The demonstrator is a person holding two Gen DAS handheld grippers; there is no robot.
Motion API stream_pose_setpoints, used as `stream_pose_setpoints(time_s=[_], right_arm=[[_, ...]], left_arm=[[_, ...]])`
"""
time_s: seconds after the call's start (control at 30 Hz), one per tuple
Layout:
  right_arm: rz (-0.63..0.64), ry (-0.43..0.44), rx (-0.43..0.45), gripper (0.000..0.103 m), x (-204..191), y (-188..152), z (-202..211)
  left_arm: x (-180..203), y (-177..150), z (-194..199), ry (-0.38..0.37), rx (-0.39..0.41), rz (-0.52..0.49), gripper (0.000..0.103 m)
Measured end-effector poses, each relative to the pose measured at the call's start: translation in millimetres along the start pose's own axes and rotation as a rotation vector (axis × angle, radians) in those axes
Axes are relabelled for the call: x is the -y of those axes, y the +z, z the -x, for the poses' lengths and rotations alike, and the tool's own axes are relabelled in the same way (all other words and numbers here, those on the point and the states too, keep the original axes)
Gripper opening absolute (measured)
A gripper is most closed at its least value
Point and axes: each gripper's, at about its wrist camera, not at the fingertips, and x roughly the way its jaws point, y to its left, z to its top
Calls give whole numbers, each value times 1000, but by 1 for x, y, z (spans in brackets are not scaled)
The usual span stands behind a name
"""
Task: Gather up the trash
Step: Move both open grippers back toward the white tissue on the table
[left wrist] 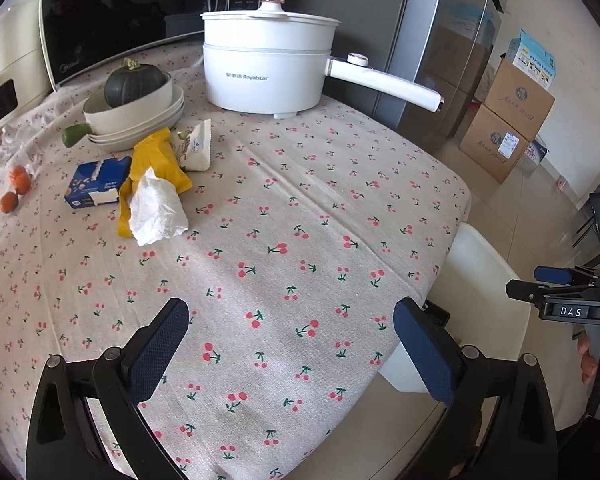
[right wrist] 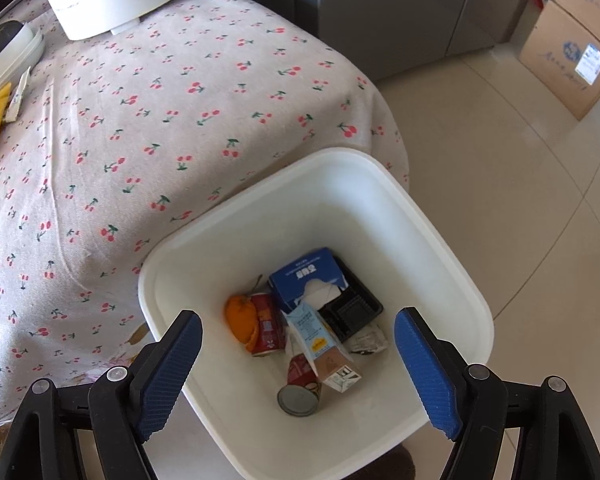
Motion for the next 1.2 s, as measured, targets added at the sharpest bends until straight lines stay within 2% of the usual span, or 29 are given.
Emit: stream_pose_setpoints(time_s=[0.2, 0.33, 0.43, 0.73, 0.93, 1.07, 1.2], right_arm=[[65, 29, 24, 86, -44, 16, 8], [121, 46, 40, 98, -78, 25, 11], [168, 38, 63, 102, -106, 32, 14], [191, 77, 79, 102, -173, 51, 7], [213, 130, 57, 102, -219, 61, -6], [235, 175, 43, 102, -255, 69, -21], [243, 214, 53, 102, -291, 78, -37]], left_arm=[[-34, -1, 17, 37, 7, 33, 103], [-58, -4, 28, 66, 11, 58, 103], [-79, -8, 37, 89, 13, 87, 103], [-149, -25, 56, 191, 7, 181, 103], [-197, -32, 65, 255, -2, 312, 103], [-220, -34, 69, 256, 1, 392, 103], [-229, -33, 70, 242, 3, 418, 103]])
